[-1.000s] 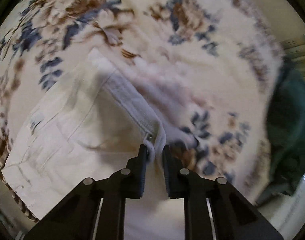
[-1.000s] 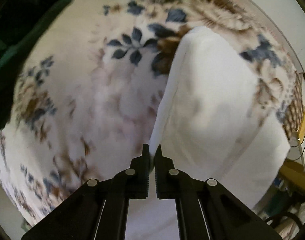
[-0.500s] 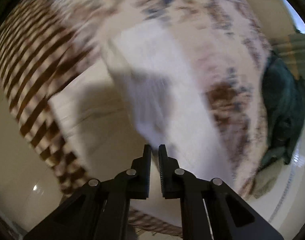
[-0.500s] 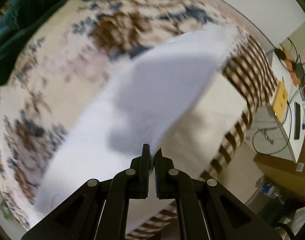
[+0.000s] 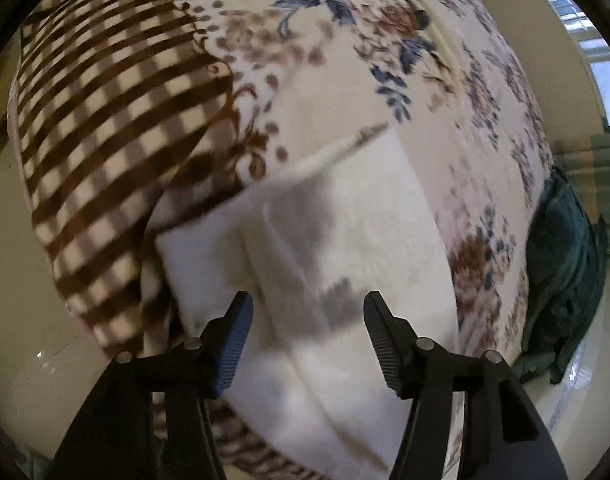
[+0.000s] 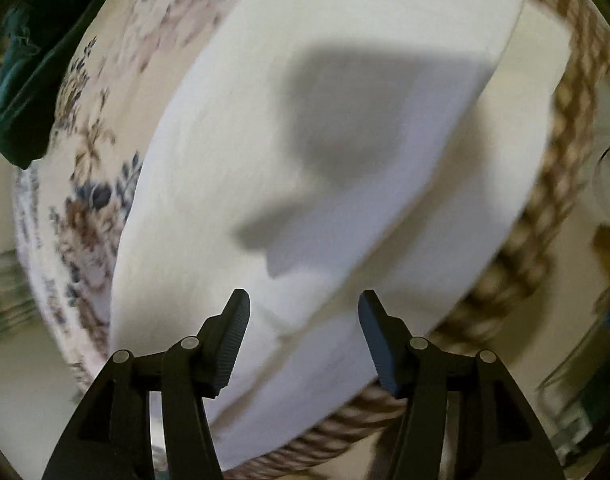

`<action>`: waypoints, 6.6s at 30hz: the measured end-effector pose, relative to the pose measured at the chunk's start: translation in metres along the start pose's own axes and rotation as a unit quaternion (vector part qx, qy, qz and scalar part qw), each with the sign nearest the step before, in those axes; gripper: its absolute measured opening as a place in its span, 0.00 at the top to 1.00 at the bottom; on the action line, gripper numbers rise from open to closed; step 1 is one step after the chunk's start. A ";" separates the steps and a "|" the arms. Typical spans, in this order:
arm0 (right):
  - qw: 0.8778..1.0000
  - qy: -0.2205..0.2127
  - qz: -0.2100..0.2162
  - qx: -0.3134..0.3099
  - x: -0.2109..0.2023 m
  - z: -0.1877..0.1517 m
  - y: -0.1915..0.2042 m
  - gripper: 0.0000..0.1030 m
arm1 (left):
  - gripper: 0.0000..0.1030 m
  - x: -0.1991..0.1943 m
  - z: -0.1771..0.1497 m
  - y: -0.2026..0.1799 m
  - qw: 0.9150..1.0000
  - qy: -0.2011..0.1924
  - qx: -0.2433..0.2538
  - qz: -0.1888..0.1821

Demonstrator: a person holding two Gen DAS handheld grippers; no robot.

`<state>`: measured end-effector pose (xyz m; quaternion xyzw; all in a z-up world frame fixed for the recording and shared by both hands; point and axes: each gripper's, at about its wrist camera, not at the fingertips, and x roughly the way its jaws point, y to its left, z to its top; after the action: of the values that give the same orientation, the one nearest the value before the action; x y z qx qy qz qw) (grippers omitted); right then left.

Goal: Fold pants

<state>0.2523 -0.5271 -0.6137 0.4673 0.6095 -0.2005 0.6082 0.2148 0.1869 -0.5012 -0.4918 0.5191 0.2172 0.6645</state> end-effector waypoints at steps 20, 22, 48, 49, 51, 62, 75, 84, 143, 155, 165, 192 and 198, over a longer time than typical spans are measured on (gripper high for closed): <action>0.992 -0.084 -0.031 -0.088 -0.050 -0.041 0.026 0.93 | 0.88 -0.034 -0.002 0.028 0.999 -0.008 -0.020 -0.024; 0.992 -0.079 -0.038 -0.091 -0.063 -0.042 0.021 0.93 | 0.88 -0.040 -0.002 0.030 1.000 -0.005 -0.016 -0.019; 0.979 -0.181 0.006 0.095 -0.138 0.127 -0.148 0.55 | 0.29 0.016 -0.108 -0.121 0.960 0.033 0.270 0.068; 0.978 -0.181 0.006 0.106 -0.132 0.137 -0.152 0.63 | 0.29 0.027 -0.118 -0.129 0.956 0.040 0.283 0.073; 0.977 -0.177 0.022 0.119 -0.122 0.150 -0.155 0.94 | 0.29 0.046 -0.139 -0.137 0.949 0.052 0.301 0.080; 0.981 -0.168 0.016 0.092 -0.148 0.130 -0.162 0.95 | 0.29 0.087 -0.216 -0.138 0.918 0.042 0.371 0.136; 0.985 -0.132 0.044 0.099 -0.138 0.131 -0.200 0.63 | 0.03 0.133 -0.215 -0.118 0.906 0.070 0.390 0.147; 0.981 -0.164 0.037 0.100 -0.134 0.154 -0.196 0.73 | 0.00 0.149 -0.219 -0.114 0.908 0.044 0.377 0.179; 0.921 -0.116 0.369 0.042 -0.060 0.179 -0.250 0.43 | 0.00 0.167 -0.237 -0.126 0.915 0.023 0.353 0.195; 0.946 -0.083 0.311 -0.036 -0.050 0.171 -0.190 0.55 | 0.00 0.171 -0.249 -0.126 0.916 0.037 0.344 0.202; 0.950 -0.183 0.255 -0.010 -0.107 0.148 -0.166 0.93 | 0.00 0.166 -0.245 -0.128 0.914 0.054 0.354 0.193; 0.893 0.001 0.076 -0.444 0.072 -0.272 0.136 0.36 | 0.00 0.012 -0.118 -0.008 0.948 -0.005 0.293 0.127; 0.913 -0.002 0.091 -0.397 0.021 -0.258 0.123 0.26 | 0.00 -0.006 -0.101 -0.026 0.952 -0.015 0.293 0.089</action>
<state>0.2126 -0.2509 -0.5468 0.2407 0.5923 0.1129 0.7606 0.1857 0.0887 -0.4824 -0.2235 0.5916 0.1210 0.7651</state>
